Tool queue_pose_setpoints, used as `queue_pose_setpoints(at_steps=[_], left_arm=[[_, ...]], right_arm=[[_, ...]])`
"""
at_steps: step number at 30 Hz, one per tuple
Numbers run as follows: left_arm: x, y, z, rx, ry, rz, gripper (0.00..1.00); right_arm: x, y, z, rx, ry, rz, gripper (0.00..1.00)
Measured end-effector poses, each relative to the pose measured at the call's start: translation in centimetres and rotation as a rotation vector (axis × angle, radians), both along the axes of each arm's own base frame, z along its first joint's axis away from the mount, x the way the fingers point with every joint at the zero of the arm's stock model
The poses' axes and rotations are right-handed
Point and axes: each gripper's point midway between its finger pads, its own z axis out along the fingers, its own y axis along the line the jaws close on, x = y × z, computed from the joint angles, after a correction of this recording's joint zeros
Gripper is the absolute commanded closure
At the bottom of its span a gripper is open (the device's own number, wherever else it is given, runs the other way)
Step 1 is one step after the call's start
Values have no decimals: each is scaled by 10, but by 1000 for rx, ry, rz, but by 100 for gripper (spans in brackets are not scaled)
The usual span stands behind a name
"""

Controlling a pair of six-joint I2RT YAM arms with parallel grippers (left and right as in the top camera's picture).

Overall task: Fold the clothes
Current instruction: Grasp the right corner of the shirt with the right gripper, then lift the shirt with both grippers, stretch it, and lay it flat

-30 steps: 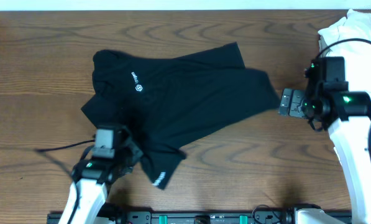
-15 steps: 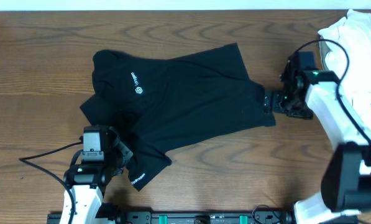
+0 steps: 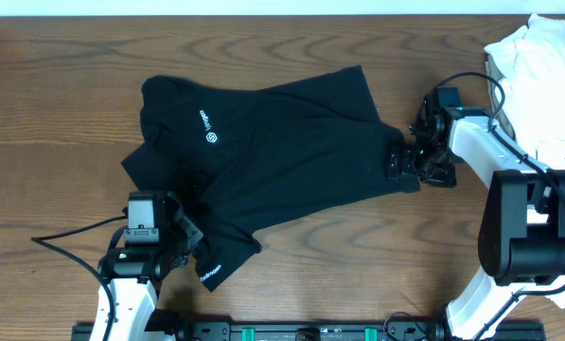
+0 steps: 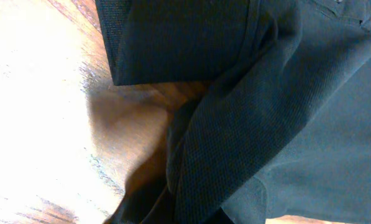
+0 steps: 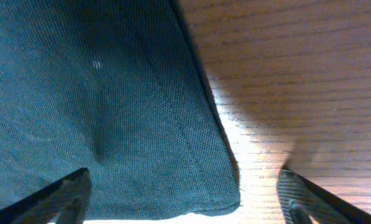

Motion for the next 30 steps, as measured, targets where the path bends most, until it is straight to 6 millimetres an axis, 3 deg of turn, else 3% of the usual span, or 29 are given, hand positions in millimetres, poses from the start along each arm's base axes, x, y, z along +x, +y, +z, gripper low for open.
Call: queue_pose_setpoints(at_steps=[10, 14, 15, 17, 27, 30], left_arm=[[-1, 0, 0, 0, 2, 0, 94], [-1, 0, 0, 0, 3, 0, 94], [-1, 0, 0, 0, 3, 0, 93], [-1, 0, 0, 0, 4, 0, 94], [-3, -5, 1, -8, 6, -49, 94], [3, -10, 18, -20, -16, -103, 94]], right_arm=[[1, 4, -3, 22, 6, 9, 63], [0, 6, -3, 34, 14, 5, 72], [-1, 6, -3, 36, 18, 5, 77], [-3, 7, -4, 39, 24, 10, 97], [-15, 6, -1, 37, 69, 2, 99], [-17, -1, 14, 28, 55, -14, 99]])
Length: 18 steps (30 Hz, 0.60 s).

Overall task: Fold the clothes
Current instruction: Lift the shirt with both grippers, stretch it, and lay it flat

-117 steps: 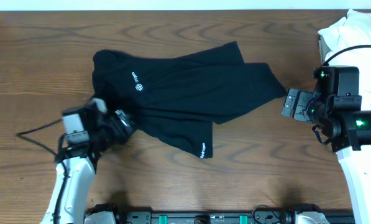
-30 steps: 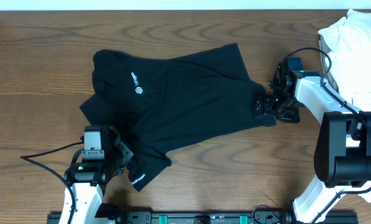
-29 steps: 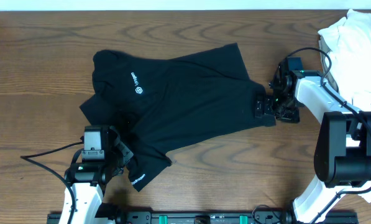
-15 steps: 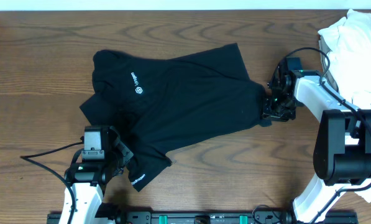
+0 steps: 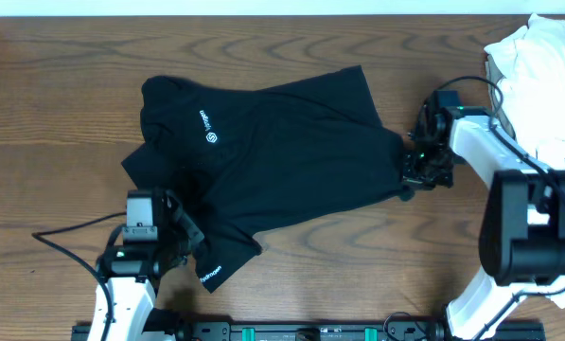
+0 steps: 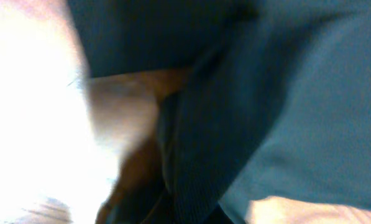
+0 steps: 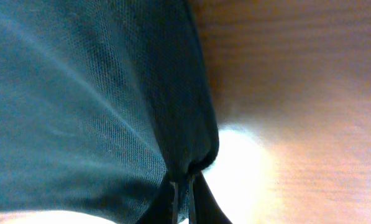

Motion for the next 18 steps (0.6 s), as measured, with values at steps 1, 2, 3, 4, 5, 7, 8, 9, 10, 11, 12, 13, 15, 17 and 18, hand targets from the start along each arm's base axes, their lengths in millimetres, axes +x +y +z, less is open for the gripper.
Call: queue_pose_setpoints(at_steps=[1, 2, 3, 4, 5, 7, 8, 9, 10, 11, 12, 13, 15, 17, 18], left_arm=[[2, -1, 8, -1, -8, -18, 94], [4, -3, 19, -5, -16, -35, 94], [6, -4, 31, -3, -27, -54, 94], [9, -6, 43, -3, -42, -71, 94], [12, -7, 59, 1, -62, -94, 94], [16, -8, 89, 13, -100, -132, 94], [19, -9, 109, 22, -135, -153, 94], [22, -9, 126, 29, -169, -166, 94], [24, -9, 143, 37, -201, -178, 94], [26, -10, 162, 43, -241, -190, 94], [27, -11, 183, 51, -282, -203, 94], [27, -12, 200, 54, -318, -211, 94], [23, -12, 232, 66, -380, -225, 94], [17, -12, 260, 75, -431, -230, 94], [14, -12, 272, 79, -457, -231, 94]], right_arm=[[1, -4, 10, -1, -22, -12, 99], [3, -9, 24, -2, -56, -28, 99], [5, -15, 40, -3, -98, -45, 99], [8, -20, 56, -6, -142, -62, 99], [11, -28, 79, -10, -204, -84, 99], [11, -40, 123, -20, -314, -122, 99], [9, -46, 142, -26, -357, -138, 99], [5, -51, 161, -34, -403, -151, 99], [-1, -56, 180, -42, -446, -164, 99], [-6, -59, 195, -50, -478, -169, 99], [-13, -63, 212, -59, -518, -179, 99], [-20, -65, 227, -68, -552, -182, 99], [-30, -67, 255, -84, -621, -182, 99], [-38, -67, 281, -97, -691, -178, 99], [-42, -66, 295, -104, -731, -175, 99]])
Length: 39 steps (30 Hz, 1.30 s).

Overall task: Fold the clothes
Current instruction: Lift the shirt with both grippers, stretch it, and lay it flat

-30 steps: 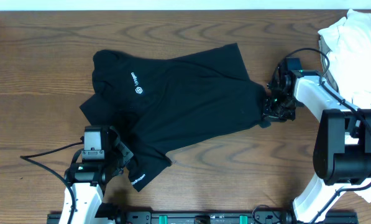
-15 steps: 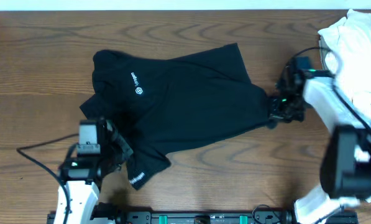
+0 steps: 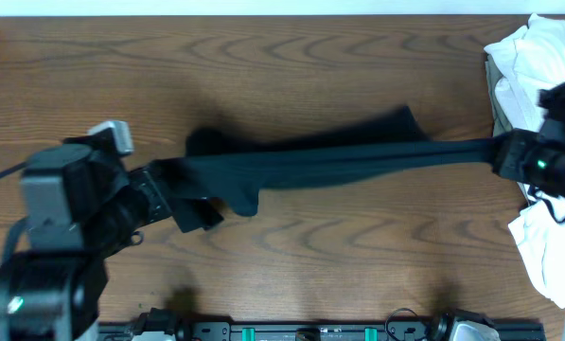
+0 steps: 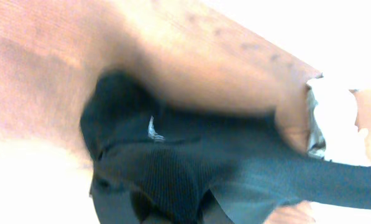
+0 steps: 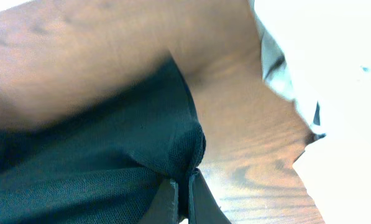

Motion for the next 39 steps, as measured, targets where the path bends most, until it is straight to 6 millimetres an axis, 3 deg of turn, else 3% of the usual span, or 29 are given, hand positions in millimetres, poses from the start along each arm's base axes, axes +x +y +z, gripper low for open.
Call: queue_pose_setpoints(at_steps=[4, 6, 9, 12, 17, 21, 23, 25, 27, 28, 31, 34, 37, 39], left_arm=[[-7, 0, 43, 13, -125, -10, 94], [-5, 0, 56, 24, -179, -17, 94], [1, 1, 59, 39, -193, -21, 94], [22, 1, 46, 44, -136, -25, 94], [91, 1, 8, 65, -26, -48, 94], [173, -1, -25, 73, -41, -65, 94], [208, -3, -38, 72, -73, -75, 94], [234, -6, -49, 62, -89, -99, 94], [247, -8, -49, 52, -93, -113, 94], [253, -7, -39, 51, -114, -118, 94], [255, -2, 5, 66, -199, -130, 94], [232, 0, 45, 92, -243, -150, 94], [192, -3, 46, 91, -154, -174, 94], [165, -5, 24, 85, -23, -195, 94]], right_arm=[[-11, 3, 54, -44, -161, 6, 99], [-13, 3, 70, -58, -208, 8, 99], [-9, 2, 73, -61, -214, 11, 99], [10, -2, 54, -44, -142, 12, 99], [68, -15, -2, -7, 18, 23, 99], [132, -24, -34, -6, 3, 35, 99], [159, -26, -41, 4, -43, 24, 99], [172, -29, -43, 19, -65, 1, 99], [176, -30, -27, 29, -98, -20, 99], [178, -31, -17, 29, -121, -24, 99], [175, -32, 29, 11, -197, -36, 99], [153, -36, 50, -23, -187, -68, 99], [127, -39, 36, -46, -77, -97, 99], [115, -42, 18, -62, 8, -109, 99]])
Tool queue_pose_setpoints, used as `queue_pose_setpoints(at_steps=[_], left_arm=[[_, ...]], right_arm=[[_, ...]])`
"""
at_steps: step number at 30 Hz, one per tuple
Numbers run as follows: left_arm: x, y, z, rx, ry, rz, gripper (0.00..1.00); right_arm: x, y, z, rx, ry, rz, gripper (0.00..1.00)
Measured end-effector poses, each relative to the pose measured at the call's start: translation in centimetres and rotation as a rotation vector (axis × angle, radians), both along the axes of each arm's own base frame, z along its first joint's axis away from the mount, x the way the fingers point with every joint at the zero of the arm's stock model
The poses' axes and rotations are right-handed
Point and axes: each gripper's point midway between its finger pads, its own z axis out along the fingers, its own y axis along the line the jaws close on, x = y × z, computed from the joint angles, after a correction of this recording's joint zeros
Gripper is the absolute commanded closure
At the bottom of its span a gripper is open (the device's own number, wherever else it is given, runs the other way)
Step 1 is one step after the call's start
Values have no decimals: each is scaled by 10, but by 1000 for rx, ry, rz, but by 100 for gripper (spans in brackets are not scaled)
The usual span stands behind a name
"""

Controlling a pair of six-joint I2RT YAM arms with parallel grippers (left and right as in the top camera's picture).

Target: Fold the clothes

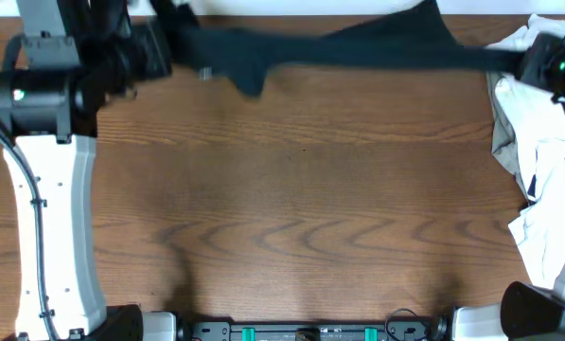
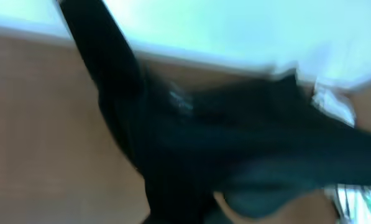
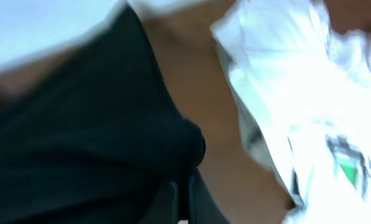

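The black shirt (image 1: 358, 45) hangs stretched in the air across the far edge of the table, held at both ends. My left gripper (image 1: 159, 43) is shut on its left end; the left wrist view shows only blurred dark cloth (image 2: 173, 149) filling the jaws. My right gripper (image 1: 523, 62) is shut on the right end, and the right wrist view shows the cloth (image 3: 110, 137) pinched between the shut fingers (image 3: 182, 199).
A pile of white clothes (image 1: 542, 161) lies along the right edge of the table, also seen as white clothes (image 3: 297, 106) below the right gripper. The brown wooden table (image 1: 291, 208) spreads beneath the lifted shirt.
Both grippers have moved toward the far edge of the table and higher, carrying the stretched shirt with them. The shirt now hangs over the table's back edge instead of its middle.
The shirt lay crumpled on the table, my left gripper at its lower left part and my right open at its right corner. Then the right was shut on that corner. Then the shirt hung stretched between both grippers, and now it is raised at the far edge.
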Motion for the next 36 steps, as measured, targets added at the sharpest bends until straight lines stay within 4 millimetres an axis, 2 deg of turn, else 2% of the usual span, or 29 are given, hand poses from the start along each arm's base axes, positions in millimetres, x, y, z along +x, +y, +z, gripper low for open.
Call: queue_pose_setpoints(at_steps=[2, 4, 8, 11, 16, 21, 26, 30, 36], left_arm=[[-19, -1, -27, 3, 136, -11, 94], [-40, -1, -65, 8, 304, -25, 94], [-66, -2, -132, 9, 548, -50, 94], [-88, -3, -172, 5, 681, -61, 94], [-126, -3, -220, -4, 854, -67, 94], [-148, -4, -240, -11, 942, -72, 94], [-144, -11, -238, -57, 924, -89, 94], [-131, -18, -236, -99, 863, -109, 94], [-93, -28, -231, -155, 687, -141, 94]], right_arm=[[-11, -4, -28, -10, 109, -17, 99], [-21, -7, -56, -16, 206, -30, 99], [-40, -12, -120, -23, 396, -43, 99], [-63, -13, -165, -24, 532, -45, 99], [-102, -13, -213, -9, 699, -52, 99], [-117, -19, -225, 7, 747, -78, 99], [-116, -20, -225, 7, 740, -81, 99], [-108, -18, -226, 20, 709, -73, 99], [-91, -3, -227, 45, 648, -7, 99]])
